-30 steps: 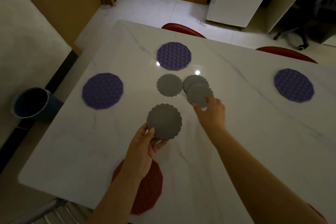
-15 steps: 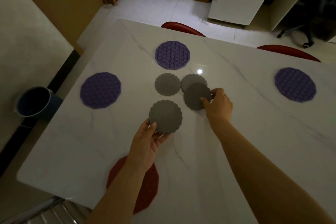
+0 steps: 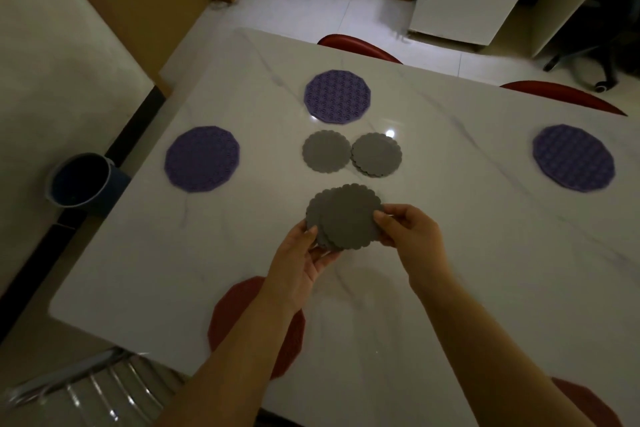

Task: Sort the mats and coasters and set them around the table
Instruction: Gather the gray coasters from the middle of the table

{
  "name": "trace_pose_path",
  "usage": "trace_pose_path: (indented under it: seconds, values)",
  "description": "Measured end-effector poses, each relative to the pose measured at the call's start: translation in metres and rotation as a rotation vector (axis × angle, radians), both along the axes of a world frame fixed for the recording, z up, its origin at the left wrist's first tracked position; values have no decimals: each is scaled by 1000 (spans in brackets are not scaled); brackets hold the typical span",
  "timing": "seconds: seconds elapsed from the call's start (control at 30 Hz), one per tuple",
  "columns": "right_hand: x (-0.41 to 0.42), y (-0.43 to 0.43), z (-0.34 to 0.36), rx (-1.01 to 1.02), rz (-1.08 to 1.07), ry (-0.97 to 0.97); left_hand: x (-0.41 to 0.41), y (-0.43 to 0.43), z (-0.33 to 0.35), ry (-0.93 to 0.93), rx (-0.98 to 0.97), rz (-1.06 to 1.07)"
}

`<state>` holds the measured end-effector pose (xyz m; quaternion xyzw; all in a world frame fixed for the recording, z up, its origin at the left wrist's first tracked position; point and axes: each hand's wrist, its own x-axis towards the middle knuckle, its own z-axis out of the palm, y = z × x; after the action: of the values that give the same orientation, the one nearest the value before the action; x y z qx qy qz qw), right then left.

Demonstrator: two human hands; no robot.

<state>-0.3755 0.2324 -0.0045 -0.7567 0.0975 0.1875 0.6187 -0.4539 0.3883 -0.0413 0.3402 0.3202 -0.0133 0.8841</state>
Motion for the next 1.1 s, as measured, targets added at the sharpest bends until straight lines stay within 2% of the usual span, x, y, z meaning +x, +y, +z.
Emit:
trace_pose_path:
  seconds: [0.23, 0.47, 0.57, 0.7, 0.9, 1.0, 1.1]
  values:
    - [-4, 7, -12, -55, -2, 31, -8, 2, 2, -39, 24, -41]
    - [-9, 15, -19, -147, -7, -53, -15, 2, 1, -44, 60, -84]
    - [-15, 16, -24, -225, 39, -73, -18, 5, -1, -41, 86, -91]
    - [-20, 19, -25, -189, 67, -59, -19, 10, -3, -32, 97, -109]
    - [-8, 23, -28, -243, 183, -106, -19, 16, -6, -38, 158, -110]
    - [36, 23, -33, -389, 151, -199, -17, 24, -8, -54, 116, -65]
    - [96, 22, -36, -640, 170, -257, -12, 32, -4, -53, 77, -23]
